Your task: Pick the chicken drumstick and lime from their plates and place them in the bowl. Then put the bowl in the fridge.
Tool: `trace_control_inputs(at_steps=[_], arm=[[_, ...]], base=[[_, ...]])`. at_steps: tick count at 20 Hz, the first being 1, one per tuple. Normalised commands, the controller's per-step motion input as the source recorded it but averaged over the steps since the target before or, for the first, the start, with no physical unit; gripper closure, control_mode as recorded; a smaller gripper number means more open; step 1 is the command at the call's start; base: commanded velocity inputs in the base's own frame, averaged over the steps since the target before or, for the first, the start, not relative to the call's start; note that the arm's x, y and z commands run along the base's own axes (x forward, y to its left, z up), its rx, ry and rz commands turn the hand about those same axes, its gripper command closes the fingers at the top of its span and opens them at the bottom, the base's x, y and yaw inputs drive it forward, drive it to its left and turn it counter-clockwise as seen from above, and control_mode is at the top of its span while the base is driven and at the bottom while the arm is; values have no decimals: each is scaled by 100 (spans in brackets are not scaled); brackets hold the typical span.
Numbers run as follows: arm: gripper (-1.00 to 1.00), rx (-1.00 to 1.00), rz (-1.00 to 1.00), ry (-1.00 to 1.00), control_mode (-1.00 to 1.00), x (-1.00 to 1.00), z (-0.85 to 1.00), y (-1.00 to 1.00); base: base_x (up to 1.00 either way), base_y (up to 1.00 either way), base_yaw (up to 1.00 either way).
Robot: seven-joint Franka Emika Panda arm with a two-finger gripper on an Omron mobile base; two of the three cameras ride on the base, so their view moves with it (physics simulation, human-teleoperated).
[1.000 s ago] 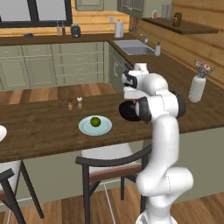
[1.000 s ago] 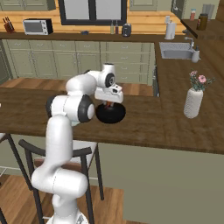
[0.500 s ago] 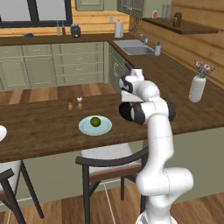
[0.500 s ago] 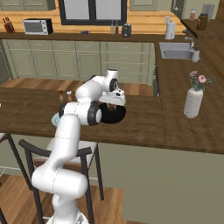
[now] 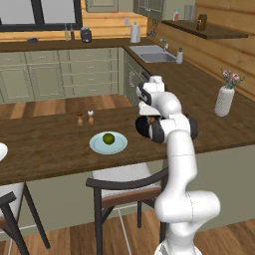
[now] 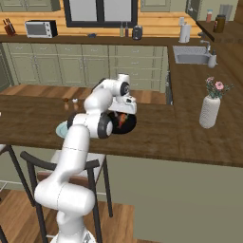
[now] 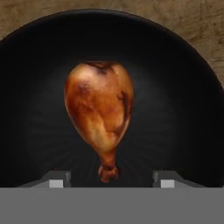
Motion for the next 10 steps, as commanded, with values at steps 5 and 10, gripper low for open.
trace_control_inputs(at_steps=[5,10], arm=[[-100,-9,0,-17,-100,-99,-25,34],[-100,-13,2,-56,-100,-100,2,47]], base=[[0,0,0],[0,0,0]])
